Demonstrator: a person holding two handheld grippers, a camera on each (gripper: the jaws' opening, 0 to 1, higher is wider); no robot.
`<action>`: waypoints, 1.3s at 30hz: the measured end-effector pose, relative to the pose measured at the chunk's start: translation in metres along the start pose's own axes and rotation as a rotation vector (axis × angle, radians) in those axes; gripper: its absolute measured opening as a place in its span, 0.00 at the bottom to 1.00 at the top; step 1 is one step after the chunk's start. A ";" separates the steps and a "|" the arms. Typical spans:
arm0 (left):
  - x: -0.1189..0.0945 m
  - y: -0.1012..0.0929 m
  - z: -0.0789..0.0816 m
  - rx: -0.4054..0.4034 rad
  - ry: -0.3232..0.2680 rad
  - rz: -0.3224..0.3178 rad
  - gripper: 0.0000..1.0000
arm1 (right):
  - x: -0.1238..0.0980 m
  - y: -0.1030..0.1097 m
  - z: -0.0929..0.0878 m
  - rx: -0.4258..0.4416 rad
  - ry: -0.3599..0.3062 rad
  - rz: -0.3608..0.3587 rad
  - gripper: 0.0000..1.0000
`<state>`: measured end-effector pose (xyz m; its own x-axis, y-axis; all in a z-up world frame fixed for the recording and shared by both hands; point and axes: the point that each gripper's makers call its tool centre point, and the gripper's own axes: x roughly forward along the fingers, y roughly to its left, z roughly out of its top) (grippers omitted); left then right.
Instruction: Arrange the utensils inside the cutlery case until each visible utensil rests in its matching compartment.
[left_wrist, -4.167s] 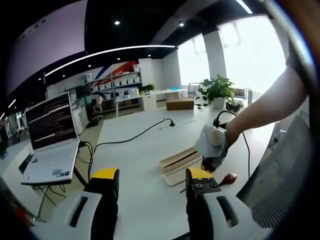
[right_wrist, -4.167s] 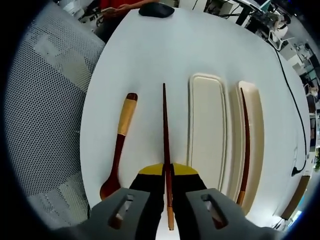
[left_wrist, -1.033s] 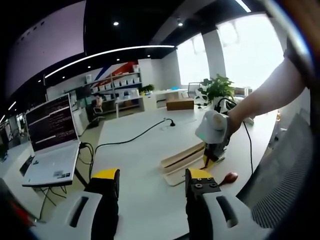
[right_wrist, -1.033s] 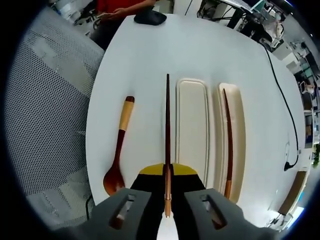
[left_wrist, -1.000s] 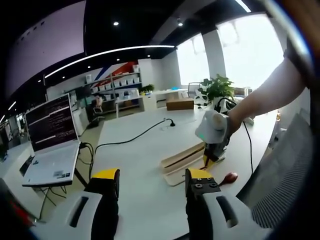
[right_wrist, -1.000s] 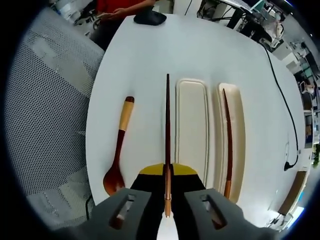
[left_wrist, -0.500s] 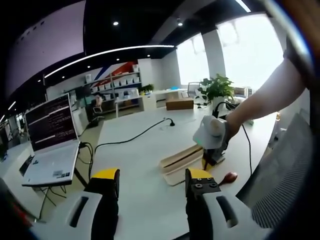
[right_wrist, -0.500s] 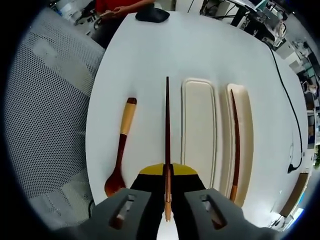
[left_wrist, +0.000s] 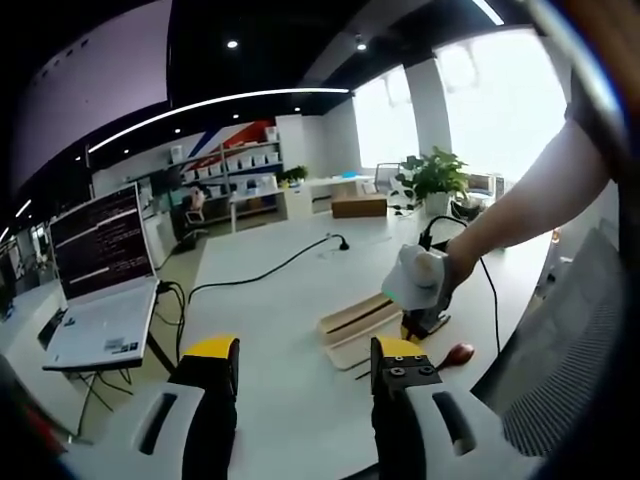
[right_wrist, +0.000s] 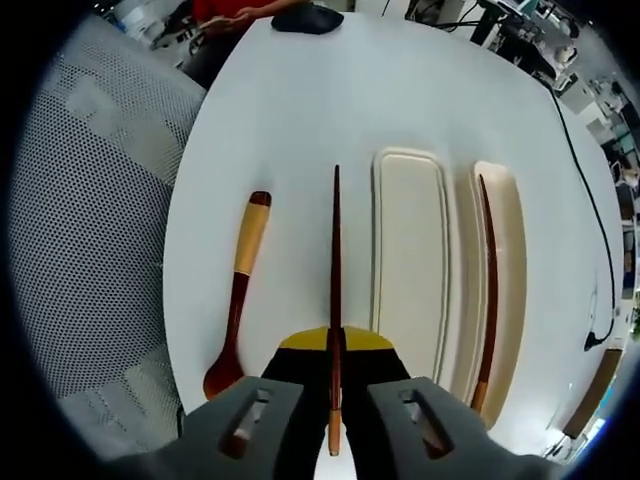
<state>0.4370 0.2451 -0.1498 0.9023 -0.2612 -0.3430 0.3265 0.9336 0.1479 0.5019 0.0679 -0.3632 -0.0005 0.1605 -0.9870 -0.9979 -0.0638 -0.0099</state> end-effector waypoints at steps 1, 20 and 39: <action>0.000 0.000 0.000 0.000 0.001 0.000 0.54 | 0.000 0.000 0.000 0.000 -0.002 0.001 0.00; 0.000 -0.001 0.000 0.000 0.001 -0.002 0.54 | -0.002 0.000 -0.002 -0.004 -0.052 0.017 0.00; 0.000 -0.002 -0.001 0.014 0.007 -0.004 0.54 | -0.002 0.001 -0.004 0.010 -0.077 0.006 0.04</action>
<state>0.4363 0.2436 -0.1510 0.8988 -0.2633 -0.3504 0.3341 0.9290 0.1589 0.5012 0.0634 -0.3619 -0.0108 0.2357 -0.9718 -0.9985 -0.0554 -0.0024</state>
